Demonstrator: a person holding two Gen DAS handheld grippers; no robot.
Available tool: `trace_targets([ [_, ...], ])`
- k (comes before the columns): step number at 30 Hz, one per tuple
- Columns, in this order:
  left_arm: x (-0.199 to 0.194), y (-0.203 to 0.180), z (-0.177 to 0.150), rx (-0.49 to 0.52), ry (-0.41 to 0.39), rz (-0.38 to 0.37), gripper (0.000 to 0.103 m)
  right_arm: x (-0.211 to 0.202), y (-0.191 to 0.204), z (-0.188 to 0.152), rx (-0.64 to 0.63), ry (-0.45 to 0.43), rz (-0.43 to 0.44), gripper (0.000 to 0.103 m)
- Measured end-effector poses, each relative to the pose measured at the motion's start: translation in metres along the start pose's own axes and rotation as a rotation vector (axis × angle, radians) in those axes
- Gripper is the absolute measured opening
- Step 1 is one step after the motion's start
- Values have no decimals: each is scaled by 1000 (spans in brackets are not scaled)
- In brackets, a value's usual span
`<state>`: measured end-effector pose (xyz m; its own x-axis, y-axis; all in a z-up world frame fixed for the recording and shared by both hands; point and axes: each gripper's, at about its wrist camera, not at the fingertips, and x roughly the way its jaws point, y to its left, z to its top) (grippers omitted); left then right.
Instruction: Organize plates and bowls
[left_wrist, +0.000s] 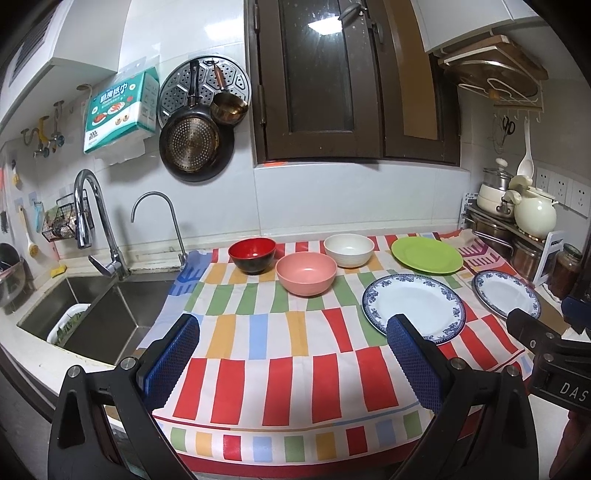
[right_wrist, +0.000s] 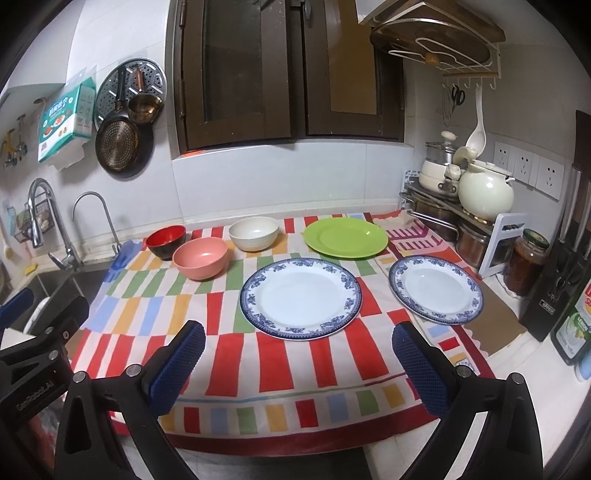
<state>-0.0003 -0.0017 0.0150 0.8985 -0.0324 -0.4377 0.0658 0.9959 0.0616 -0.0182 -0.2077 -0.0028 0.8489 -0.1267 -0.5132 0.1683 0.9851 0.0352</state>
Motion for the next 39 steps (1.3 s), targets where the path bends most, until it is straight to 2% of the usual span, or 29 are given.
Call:
trace_targets([
  [23,3,3,-1,5,-1,-12,103,0,1,0,-3,-2,-10,102],
  [39,15,12,0,15,3,-51,103,1,0,0,-4,0,-13,102],
])
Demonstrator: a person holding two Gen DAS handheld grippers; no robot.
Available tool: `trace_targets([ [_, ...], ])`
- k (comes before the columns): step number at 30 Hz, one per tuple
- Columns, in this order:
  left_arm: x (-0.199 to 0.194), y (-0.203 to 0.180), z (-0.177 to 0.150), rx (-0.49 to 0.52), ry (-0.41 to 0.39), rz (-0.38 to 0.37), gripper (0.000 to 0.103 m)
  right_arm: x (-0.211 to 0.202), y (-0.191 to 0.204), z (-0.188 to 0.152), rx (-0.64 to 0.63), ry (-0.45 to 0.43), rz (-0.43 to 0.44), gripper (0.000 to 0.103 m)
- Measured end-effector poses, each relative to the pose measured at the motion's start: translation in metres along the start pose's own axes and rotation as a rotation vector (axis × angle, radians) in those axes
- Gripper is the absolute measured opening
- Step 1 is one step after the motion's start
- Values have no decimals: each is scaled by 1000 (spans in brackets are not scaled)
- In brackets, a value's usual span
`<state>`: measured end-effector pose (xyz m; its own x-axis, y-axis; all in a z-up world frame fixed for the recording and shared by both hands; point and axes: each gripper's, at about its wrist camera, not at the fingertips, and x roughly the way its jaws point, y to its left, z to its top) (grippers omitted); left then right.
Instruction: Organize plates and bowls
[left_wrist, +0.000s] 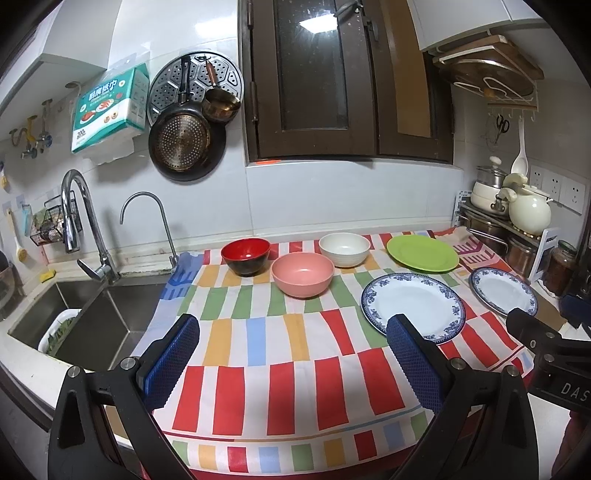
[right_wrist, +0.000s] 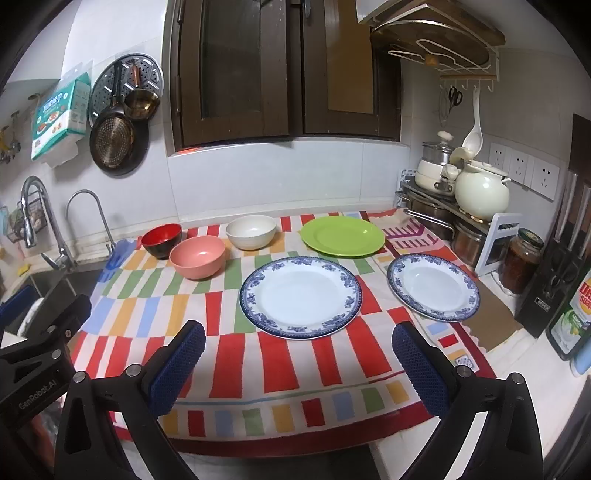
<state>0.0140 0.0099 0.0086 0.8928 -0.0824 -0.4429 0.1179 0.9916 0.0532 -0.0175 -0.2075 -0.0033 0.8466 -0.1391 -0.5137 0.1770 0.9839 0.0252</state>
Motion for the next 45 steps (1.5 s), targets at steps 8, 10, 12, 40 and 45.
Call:
trace_targets([
  [8,13,10,2,22,7,-44,103,7,8,1,6,6,-23,102],
  [10,17,12,1,34,11,-58,103,9,12,1,10,11,-34,102],
  [12,21,14,1,45,20,-77,103,12,16,1,16,19,-43,102],
  [40,154,-70,28,100,211,-104,98,128,-42,25,73,187,-85,102],
  [45,185,-85,27,120,263,-100,97,163,-56,25,72,226,-63,102],
])
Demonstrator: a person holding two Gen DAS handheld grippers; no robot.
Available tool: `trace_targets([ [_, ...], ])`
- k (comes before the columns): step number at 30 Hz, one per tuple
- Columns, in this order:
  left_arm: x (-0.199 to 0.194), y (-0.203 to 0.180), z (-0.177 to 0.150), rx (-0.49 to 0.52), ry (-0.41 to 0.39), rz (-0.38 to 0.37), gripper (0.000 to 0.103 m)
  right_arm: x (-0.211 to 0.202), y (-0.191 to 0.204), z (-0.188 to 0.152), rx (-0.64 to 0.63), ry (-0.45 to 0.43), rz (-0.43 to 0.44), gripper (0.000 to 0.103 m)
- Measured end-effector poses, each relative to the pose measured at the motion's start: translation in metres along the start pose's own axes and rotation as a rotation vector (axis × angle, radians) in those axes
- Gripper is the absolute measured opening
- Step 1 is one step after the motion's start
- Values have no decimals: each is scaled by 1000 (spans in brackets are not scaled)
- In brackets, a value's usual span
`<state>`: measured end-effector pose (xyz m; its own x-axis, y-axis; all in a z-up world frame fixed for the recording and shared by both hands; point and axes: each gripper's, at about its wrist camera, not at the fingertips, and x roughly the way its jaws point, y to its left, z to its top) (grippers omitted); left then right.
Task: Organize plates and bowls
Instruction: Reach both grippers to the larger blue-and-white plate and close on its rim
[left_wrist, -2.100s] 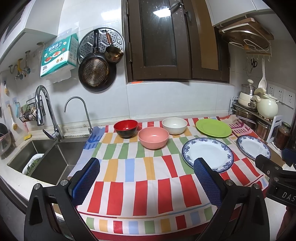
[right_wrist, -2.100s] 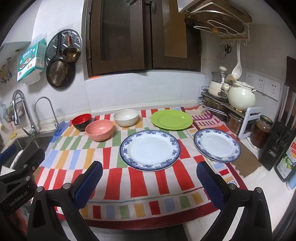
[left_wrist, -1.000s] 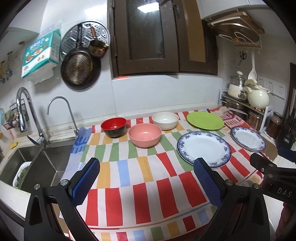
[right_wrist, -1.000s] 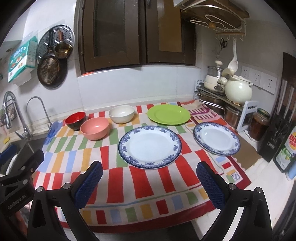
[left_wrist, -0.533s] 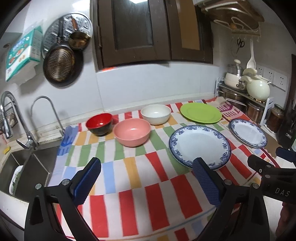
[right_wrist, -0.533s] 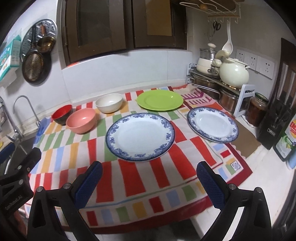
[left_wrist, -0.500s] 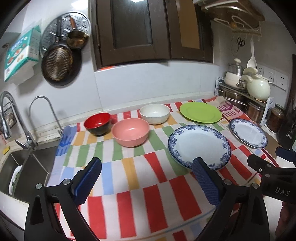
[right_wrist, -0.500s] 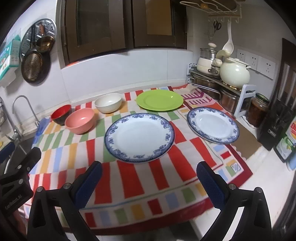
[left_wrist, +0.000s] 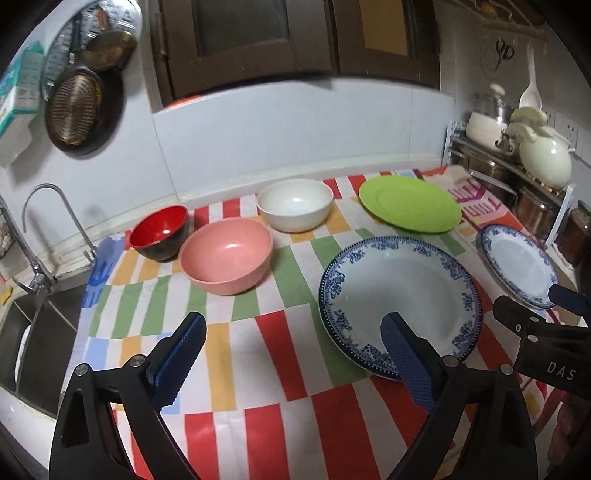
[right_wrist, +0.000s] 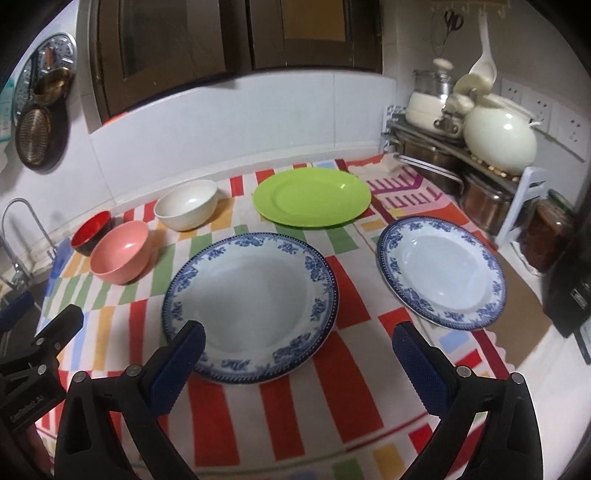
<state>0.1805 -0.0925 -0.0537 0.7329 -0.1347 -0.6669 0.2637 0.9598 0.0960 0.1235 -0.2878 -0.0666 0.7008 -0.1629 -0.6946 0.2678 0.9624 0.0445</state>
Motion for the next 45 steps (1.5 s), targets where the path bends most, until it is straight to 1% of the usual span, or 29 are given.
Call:
trace_targets([
  [5,32,-7,8,21,54,3,97,34,-10,7,10,49,-13,102],
  [10,63,-12,12,18,101,-2,96,63,-15,14,21,86,-20,102],
  [13,84,-13,12,7,146,-16,92,81,-17,17,18,111,-24,101],
  [17,105,-18,10,4,189,-29,87,105,-18,20,12,149,-28,96],
  [23,126,-24,8,8,233,-52,79,128,-22,21,12,177,-34,86],
  [25,130,-26,8,10,241,-57,79,135,-25,21,20,186,-33,84],
  [28,135,-29,8,12,253,-62,73,141,-28,21,27,198,-29,79],
  [29,137,-29,8,11,259,-69,72,143,-28,21,28,202,-29,78],
  [31,141,-30,8,5,274,-84,68,147,-29,21,29,207,-26,75],
  [33,145,-31,8,-3,290,-102,62,149,-29,22,29,212,-21,71],
  [37,148,-33,8,-9,315,-127,54,154,-30,22,25,223,-11,66],
  [39,151,-34,8,-18,332,-139,47,155,-31,23,25,223,-7,63],
  [43,152,-33,9,-29,340,-143,44,157,-32,24,19,225,-4,60],
  [45,152,-32,10,-32,344,-139,41,157,-31,25,12,227,-1,55],
])
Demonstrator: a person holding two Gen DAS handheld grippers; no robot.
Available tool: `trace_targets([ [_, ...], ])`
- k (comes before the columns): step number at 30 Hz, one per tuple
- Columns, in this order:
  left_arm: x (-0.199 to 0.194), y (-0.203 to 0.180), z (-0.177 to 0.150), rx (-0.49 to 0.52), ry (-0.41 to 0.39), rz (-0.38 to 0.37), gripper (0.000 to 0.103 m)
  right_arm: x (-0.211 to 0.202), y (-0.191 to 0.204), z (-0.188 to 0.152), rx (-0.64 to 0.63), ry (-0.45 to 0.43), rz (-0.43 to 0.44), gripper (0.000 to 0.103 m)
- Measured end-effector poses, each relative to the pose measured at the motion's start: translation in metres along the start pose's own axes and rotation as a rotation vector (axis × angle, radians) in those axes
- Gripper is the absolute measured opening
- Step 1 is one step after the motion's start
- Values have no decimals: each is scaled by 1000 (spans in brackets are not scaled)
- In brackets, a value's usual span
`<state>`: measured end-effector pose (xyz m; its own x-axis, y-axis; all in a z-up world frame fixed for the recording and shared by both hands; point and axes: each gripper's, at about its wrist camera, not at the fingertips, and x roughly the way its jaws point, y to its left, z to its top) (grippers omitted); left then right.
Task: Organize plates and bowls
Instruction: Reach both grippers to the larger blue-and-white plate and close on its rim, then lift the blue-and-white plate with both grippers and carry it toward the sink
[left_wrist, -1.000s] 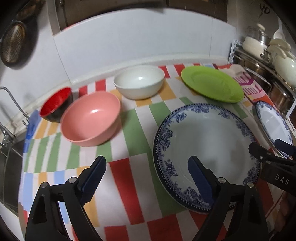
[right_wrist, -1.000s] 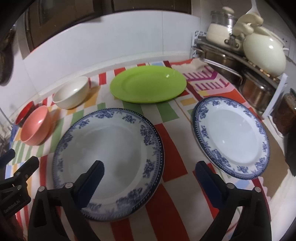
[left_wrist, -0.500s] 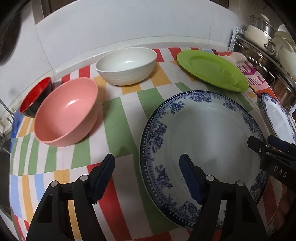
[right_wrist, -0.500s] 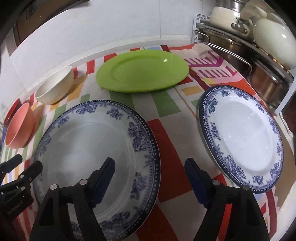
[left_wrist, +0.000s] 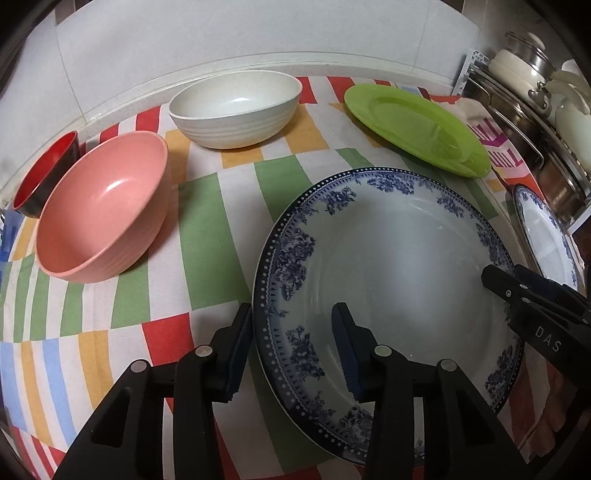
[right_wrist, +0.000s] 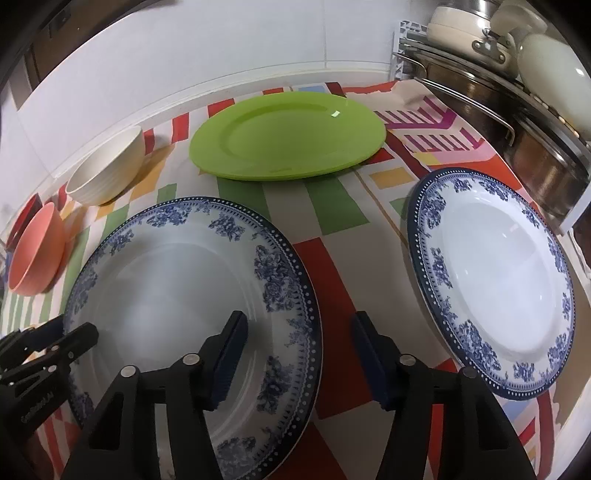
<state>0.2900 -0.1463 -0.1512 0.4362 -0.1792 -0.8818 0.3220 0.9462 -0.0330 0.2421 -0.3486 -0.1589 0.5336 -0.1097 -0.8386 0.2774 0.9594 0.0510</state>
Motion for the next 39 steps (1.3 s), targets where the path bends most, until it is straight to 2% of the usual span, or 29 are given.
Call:
trace_targets([
  [6,0,3,1,-9,6,-7,37,0,6,2,-23,8,14,39],
  [20,-5,10,-3,-22,9,-5,36,-8,12,-1,-60,0,-17,37],
  [26,-18,19,-8,-42,3,3,36,-15,19,-1,-65,16,-7,37],
  [39,-63,52,-31,-103,-62,34,36,-48,50,-5,-119,-6,22,37],
])
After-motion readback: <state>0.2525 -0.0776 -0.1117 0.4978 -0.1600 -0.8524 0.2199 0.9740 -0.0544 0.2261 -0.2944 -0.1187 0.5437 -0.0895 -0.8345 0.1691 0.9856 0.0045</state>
